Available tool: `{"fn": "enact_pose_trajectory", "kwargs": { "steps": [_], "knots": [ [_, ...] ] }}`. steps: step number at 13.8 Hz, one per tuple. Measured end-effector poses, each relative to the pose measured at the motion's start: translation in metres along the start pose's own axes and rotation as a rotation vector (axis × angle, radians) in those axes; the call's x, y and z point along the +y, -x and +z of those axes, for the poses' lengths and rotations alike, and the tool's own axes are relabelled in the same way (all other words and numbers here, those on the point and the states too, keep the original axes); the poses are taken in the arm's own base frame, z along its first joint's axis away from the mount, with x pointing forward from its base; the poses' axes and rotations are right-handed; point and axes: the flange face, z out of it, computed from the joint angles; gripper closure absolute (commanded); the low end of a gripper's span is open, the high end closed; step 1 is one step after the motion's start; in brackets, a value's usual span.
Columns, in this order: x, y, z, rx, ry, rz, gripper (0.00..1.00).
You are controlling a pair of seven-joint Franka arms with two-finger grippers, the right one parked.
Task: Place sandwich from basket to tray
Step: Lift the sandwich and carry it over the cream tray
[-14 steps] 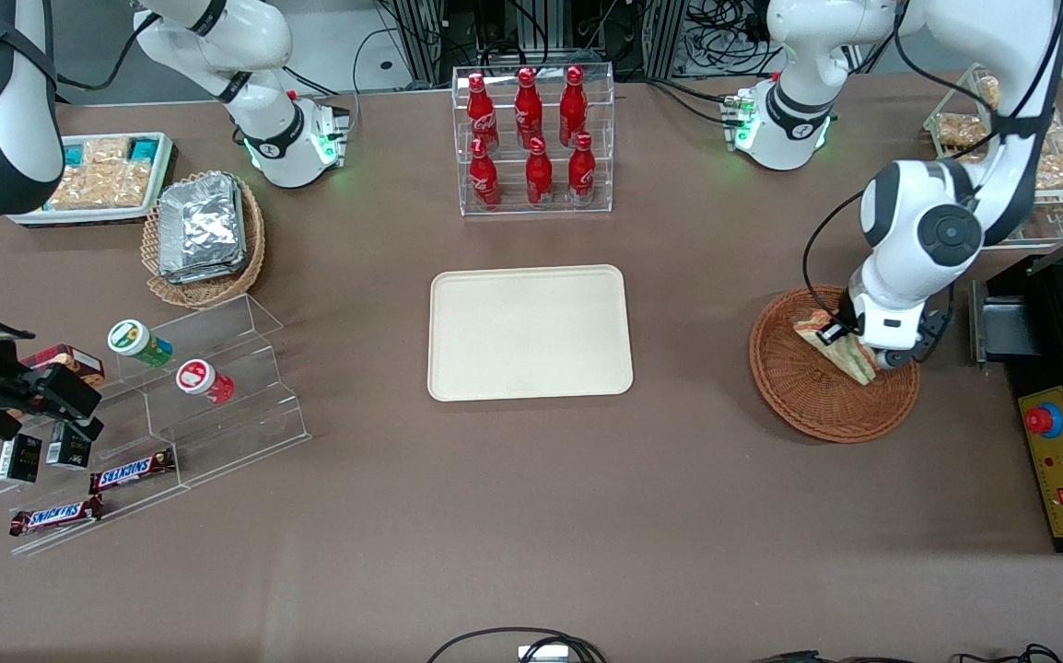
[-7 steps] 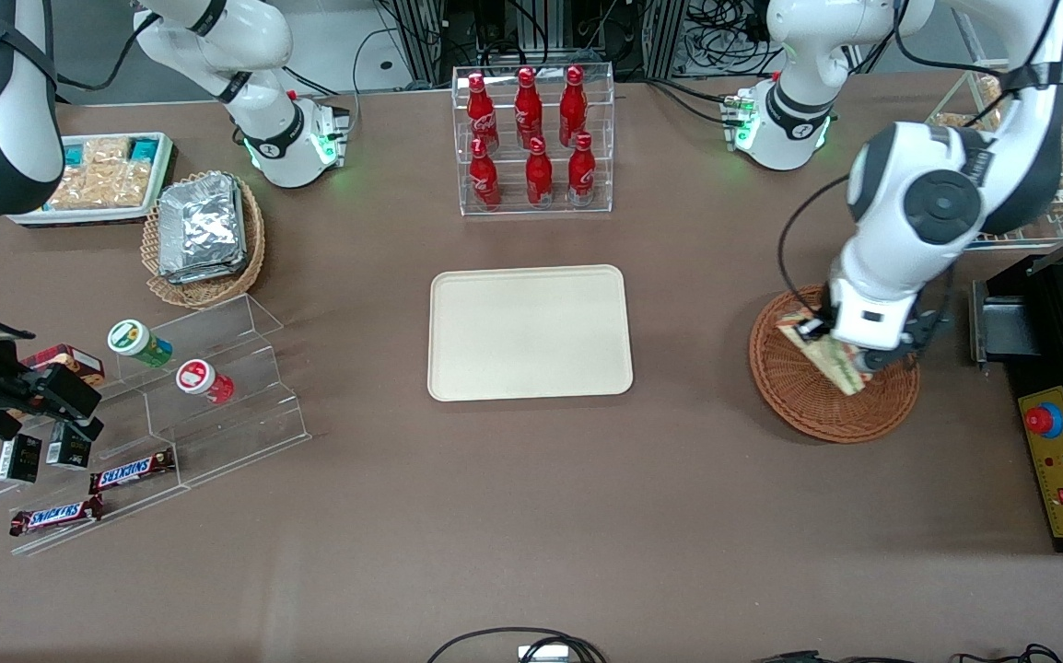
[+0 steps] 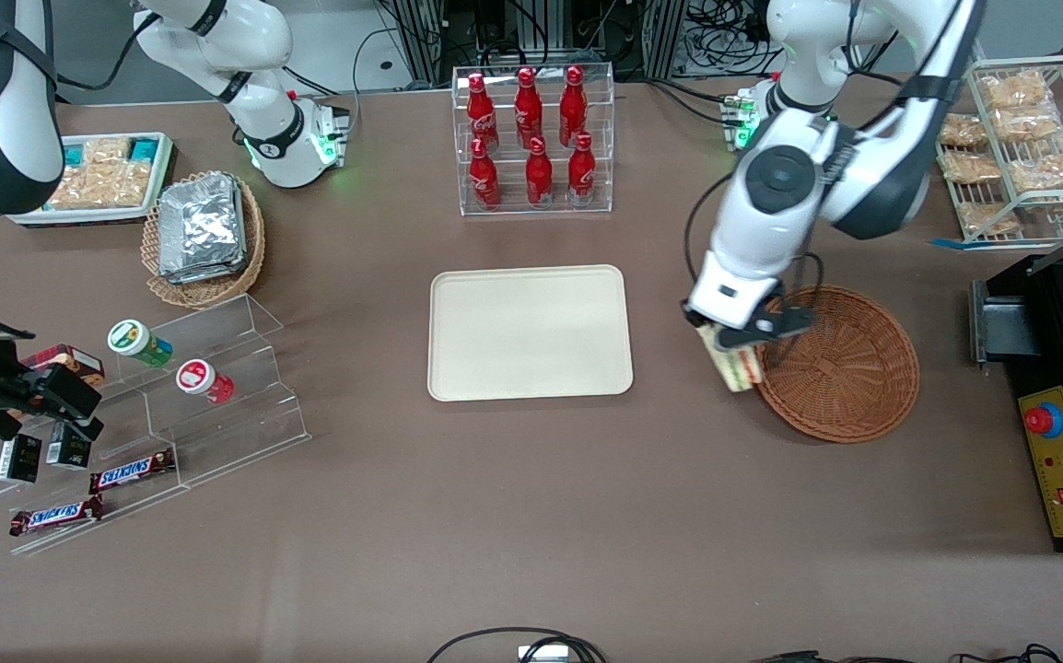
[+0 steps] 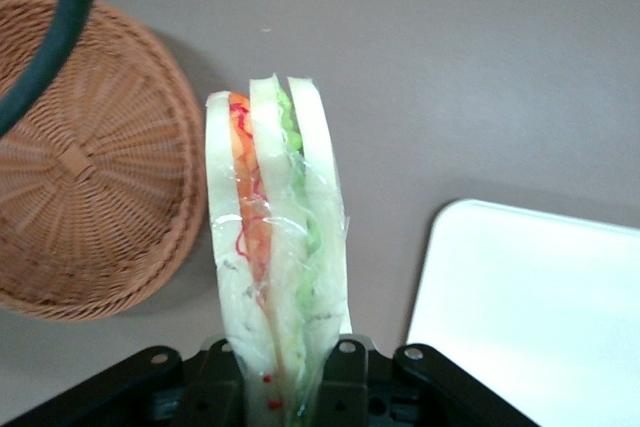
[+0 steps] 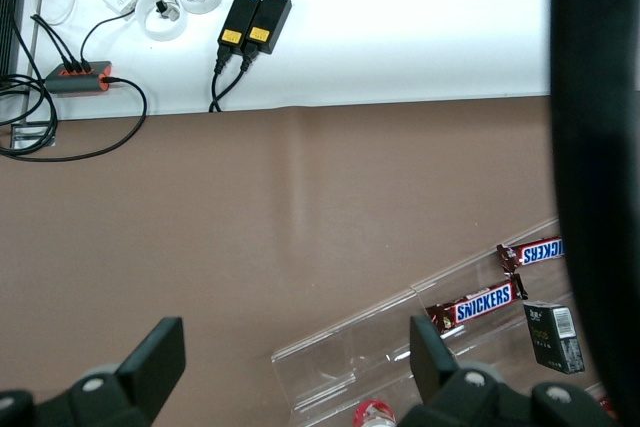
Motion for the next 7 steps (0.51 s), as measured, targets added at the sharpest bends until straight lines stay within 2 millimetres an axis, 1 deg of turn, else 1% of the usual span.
{"fn": "enact_pose_trajectory", "kwargs": {
  "steps": [2,5,7],
  "knots": [
    [0.032,0.023,0.013,0.005,-0.012,0.095,1.0],
    [0.076,0.054,0.043,-0.007,0.001,0.212,1.0],
    [0.097,0.073,0.064,-0.032,0.013,0.262,1.0]
  ]
}}
